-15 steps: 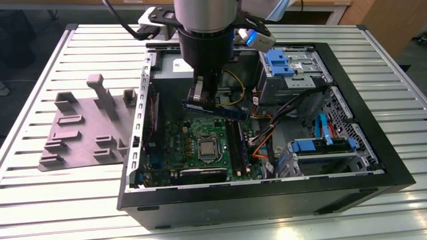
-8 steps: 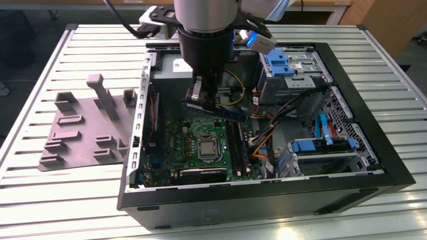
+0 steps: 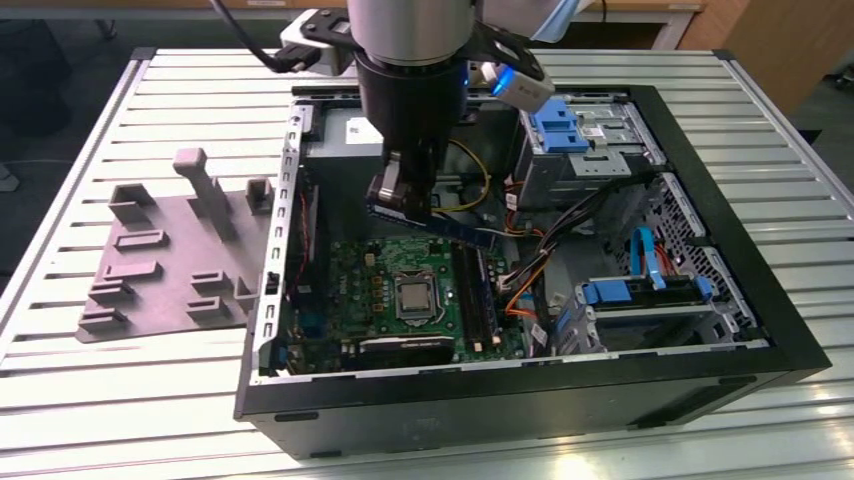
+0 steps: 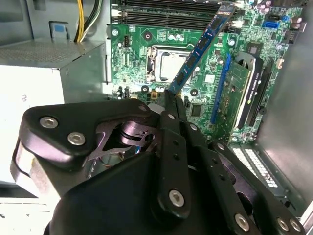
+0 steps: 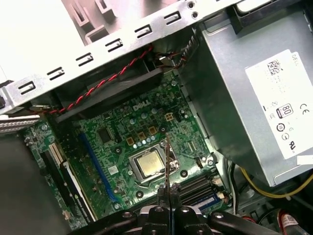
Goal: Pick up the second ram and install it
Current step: 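Insert the second ram into the second slot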
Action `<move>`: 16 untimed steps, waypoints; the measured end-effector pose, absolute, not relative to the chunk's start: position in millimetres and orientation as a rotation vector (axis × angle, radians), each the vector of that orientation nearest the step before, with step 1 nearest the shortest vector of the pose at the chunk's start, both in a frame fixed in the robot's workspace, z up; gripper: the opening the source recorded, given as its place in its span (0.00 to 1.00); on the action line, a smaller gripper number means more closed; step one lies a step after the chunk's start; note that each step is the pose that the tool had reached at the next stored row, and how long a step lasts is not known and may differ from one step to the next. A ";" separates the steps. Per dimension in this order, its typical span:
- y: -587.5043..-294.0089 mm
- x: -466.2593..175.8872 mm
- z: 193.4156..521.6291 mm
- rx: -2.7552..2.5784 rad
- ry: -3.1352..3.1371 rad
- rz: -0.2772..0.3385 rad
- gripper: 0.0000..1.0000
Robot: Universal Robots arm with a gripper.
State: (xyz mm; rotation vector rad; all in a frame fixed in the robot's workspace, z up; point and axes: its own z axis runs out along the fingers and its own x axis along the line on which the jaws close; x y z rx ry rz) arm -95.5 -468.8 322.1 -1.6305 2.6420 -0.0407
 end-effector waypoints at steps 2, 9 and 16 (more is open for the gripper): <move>-468.8 -95.5 322.1 -1.610 2.655 -0.041 0.12; -468.8 -95.5 322.1 -1.547 2.692 -0.042 0.12; -468.8 -95.4 322.1 -1.487 2.727 -0.044 0.12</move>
